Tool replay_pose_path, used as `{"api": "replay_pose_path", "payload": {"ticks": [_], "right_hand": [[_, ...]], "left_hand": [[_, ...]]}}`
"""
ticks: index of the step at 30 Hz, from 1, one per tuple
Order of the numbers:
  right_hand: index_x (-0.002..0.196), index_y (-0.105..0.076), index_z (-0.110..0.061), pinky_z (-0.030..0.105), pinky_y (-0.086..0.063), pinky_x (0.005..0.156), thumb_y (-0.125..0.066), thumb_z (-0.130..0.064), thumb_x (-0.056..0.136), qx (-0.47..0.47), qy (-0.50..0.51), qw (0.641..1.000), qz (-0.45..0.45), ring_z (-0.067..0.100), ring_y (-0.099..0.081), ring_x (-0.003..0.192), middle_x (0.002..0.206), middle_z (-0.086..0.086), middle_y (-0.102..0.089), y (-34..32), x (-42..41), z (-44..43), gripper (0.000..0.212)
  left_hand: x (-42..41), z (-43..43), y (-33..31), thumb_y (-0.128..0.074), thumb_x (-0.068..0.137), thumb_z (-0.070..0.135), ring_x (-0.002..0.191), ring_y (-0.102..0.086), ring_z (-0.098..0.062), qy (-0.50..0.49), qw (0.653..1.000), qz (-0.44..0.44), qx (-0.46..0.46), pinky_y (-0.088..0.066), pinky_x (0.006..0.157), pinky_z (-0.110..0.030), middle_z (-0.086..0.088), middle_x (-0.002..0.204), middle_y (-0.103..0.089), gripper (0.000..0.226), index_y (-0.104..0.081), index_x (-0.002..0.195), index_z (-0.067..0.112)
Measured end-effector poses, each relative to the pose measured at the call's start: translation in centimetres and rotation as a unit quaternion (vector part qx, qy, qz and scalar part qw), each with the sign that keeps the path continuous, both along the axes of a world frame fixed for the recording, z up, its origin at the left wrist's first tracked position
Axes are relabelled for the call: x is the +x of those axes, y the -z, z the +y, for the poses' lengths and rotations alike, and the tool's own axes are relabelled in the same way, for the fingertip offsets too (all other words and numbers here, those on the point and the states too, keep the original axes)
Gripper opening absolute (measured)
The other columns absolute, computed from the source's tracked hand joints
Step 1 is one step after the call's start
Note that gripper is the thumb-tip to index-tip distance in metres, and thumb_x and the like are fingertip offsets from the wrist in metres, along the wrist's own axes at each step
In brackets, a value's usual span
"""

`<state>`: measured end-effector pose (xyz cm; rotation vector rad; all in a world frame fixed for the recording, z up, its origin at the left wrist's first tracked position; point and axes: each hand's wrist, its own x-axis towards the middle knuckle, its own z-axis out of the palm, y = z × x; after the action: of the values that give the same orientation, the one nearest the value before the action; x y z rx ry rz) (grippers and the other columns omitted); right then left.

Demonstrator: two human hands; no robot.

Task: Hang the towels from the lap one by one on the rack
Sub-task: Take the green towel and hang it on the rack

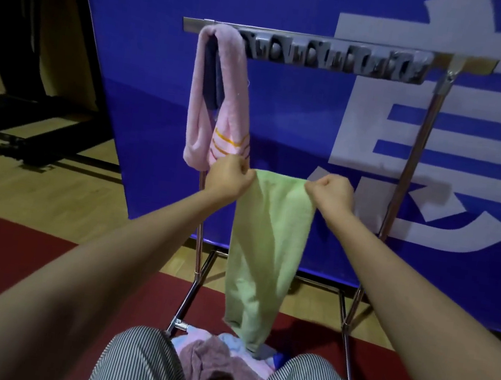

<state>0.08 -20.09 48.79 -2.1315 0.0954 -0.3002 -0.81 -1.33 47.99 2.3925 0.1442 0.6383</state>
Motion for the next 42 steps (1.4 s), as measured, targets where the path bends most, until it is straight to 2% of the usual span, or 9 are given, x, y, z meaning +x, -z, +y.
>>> {"api": "replay_pose_path", "payload": {"ticks": [5, 12, 17, 22, 27, 30, 34, 38, 42], "right_hand": [[0.076, -0.066, -0.009, 0.021, -0.035, 0.047, -0.059, -0.017, 0.080, 0.025, -0.007, 0.996, 0.087, 0.024, -0.059, 0.068, 0.069, 0.006, -0.062, 1.7, -1.0, 2.8, 0.011], [0.073, -0.065, -0.016, 0.041, -0.055, 0.081, -0.058, -0.030, 0.089, 0.133, -0.035, 0.989, 0.048, 0.026, -0.066, 0.086, 0.078, 0.003, -0.066, 3.6, -2.4, 4.5, 0.022], [0.067, -0.058, -0.017, 0.032, -0.050, 0.075, -0.047, -0.031, 0.096, 0.293, -0.056, 0.954, 0.040, 0.020, -0.064, 0.078, 0.070, 0.000, -0.064, 4.2, -3.5, 4.5, 0.034], [0.107, -0.067, -0.007, 0.019, -0.044, 0.068, -0.038, -0.037, 0.098, 0.315, -0.108, 0.939, 0.089, 0.007, -0.058, 0.081, 0.091, 0.002, -0.067, 5.2, -3.6, 3.8, 0.043], [0.113, -0.062, -0.010, 0.018, -0.044, 0.078, -0.060, -0.020, 0.089, 0.183, -0.161, 0.970, 0.011, 0.015, -0.055, 0.101, 0.105, 0.000, -0.062, 6.0, -3.0, 1.6, 0.026], [0.135, -0.040, -0.017, 0.028, -0.042, 0.094, -0.068, -0.020, 0.083, 0.104, -0.164, 0.981, 0.013, 0.010, -0.039, 0.116, 0.126, -0.008, -0.038, 6.2, -2.2, 0.7, 0.060], [0.103, -0.064, -0.006, 0.033, -0.049, 0.081, -0.065, -0.012, 0.085, 0.064, -0.209, 0.976, 0.016, 0.023, -0.060, 0.097, 0.096, 0.006, -0.062, 5.2, -1.8, 0.2, 0.020], [0.086, -0.067, -0.010, 0.032, -0.049, 0.076, -0.070, -0.010, 0.080, 0.074, -0.209, 0.974, -0.038, 0.017, -0.060, 0.082, 0.080, 0.002, -0.064, 3.6, -1.6, 0.3, 0.006], [0.085, -0.065, -0.015, 0.025, -0.049, 0.072, -0.068, -0.013, 0.082, 0.163, -0.178, 0.964, -0.115, 0.009, -0.059, 0.076, 0.078, -0.005, -0.063, 0.7, -1.1, 1.0, 0.005]], "left_hand": [[-0.8, -3.3, 2.4, -0.058, 0.084, 0.023, 0.069, -0.057, -0.021, -0.003, 0.994, 0.031, -0.101, -0.038, 0.062, -0.024, -0.007, 0.070, -0.064, 0.019, -0.066, 0.071, 0.013], [-1.8, -5.1, 4.7, -0.065, 0.086, 0.022, 0.069, -0.060, -0.012, 0.078, 0.939, -0.012, -0.336, -0.052, 0.069, -0.033, -0.003, 0.073, -0.067, 0.017, -0.073, 0.087, 0.007], [-3.1, -5.2, 5.1, -0.064, 0.087, 0.019, 0.076, -0.066, -0.001, 0.174, 0.902, 0.004, -0.395, -0.053, 0.071, -0.016, 0.001, 0.086, -0.070, 0.024, -0.068, 0.107, 0.008], [-2.9, -4.6, 5.4, -0.064, 0.086, 0.017, 0.096, -0.067, -0.023, 0.189, 0.922, 0.013, -0.338, -0.054, 0.089, -0.039, -0.010, 0.097, -0.071, 0.024, -0.068, 0.109, 0.009], [-2.3, -2.7, 4.9, -0.052, 0.094, 0.012, 0.093, -0.062, -0.020, 0.213, 0.962, 0.046, -0.167, -0.051, 0.084, -0.037, -0.009, 0.096, -0.067, 0.022, -0.065, 0.109, 0.004], [-2.2, -1.7, 4.0, -0.053, 0.092, 0.008, 0.081, -0.058, -0.010, 0.263, 0.953, 0.060, -0.142, -0.049, 0.076, -0.027, -0.002, 0.087, -0.064, 0.017, -0.066, 0.102, 0.005], [-2.4, -0.9, 3.0, -0.060, 0.089, 0.010, 0.077, -0.057, -0.006, 0.290, 0.956, 0.039, -0.025, -0.046, 0.068, -0.012, 0.001, 0.091, -0.062, 0.021, -0.065, 0.109, 0.004], [-1.5, 0.3, 1.4, -0.060, 0.087, 0.007, 0.082, -0.052, -0.019, 0.294, 0.928, -0.026, 0.226, -0.042, 0.073, -0.027, -0.005, 0.089, -0.056, 0.021, -0.062, 0.107, 0.003], [-1.0, 0.5, -1.4, -0.055, 0.086, 0.005, 0.078, -0.050, -0.016, 0.243, 0.935, -0.199, 0.164, -0.031, 0.069, -0.015, -0.011, 0.083, -0.059, 0.015, -0.064, 0.095, -0.003]]}}
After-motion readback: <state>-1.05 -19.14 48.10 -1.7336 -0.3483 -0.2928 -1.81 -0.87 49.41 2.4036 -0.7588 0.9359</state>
